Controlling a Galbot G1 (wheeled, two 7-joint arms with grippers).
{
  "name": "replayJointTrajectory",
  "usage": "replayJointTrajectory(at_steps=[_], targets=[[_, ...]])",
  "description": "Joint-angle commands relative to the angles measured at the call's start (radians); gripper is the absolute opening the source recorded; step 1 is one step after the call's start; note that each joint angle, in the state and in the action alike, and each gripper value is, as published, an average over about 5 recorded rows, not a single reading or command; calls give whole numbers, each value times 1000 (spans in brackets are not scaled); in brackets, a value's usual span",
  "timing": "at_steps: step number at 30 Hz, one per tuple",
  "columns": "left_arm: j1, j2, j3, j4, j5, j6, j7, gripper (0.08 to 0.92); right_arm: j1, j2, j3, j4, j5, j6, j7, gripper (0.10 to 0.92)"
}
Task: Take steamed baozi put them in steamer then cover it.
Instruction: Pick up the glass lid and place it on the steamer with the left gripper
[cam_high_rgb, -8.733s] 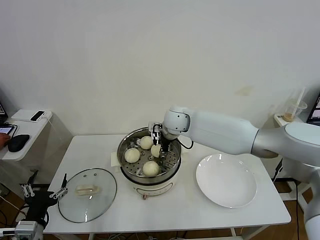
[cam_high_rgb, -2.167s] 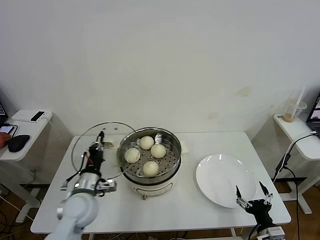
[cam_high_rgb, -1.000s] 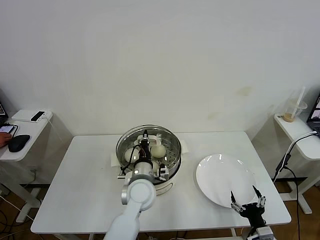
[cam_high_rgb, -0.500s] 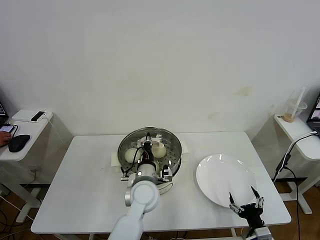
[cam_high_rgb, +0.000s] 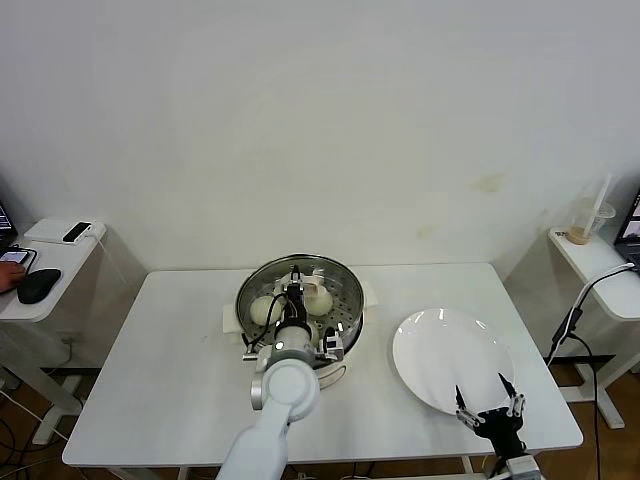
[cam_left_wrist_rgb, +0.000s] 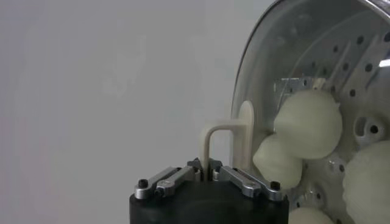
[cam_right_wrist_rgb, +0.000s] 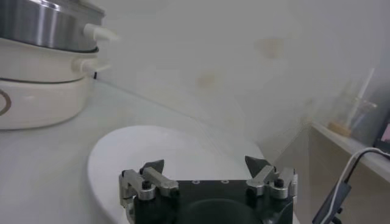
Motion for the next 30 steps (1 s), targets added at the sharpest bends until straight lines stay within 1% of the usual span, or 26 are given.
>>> replayJointTrajectory(at_steps=[1, 8, 11, 15, 19, 25, 30], targets=[[-3, -7, -4, 7, -9, -1, -12, 134, -1, 1, -6, 1, -4, 1, -1, 823], [11, -7, -2, -10, -18, 0, -18, 140, -3, -2, -8, 1, -9, 4, -4, 823], [19, -4, -1, -29, -20, -1, -22, 191, -3, -2, -10, 1, -10, 5, -4, 823], [45, 9, 7, -83, -22, -3, -28, 303, -5, -1, -15, 1, -15, 5, -5, 823], [92, 37, 19, -153, -44, -8, -35, 425, -7, 0, -17, 3, -21, 5, -5, 823], [175, 73, 29, -257, -110, -33, -83, 598, -6, 1, -24, -5, -16, 4, 2, 823], [248, 118, 22, -351, -224, -44, -114, 736, -5, -1, -32, -11, -9, 2, 3, 823]])
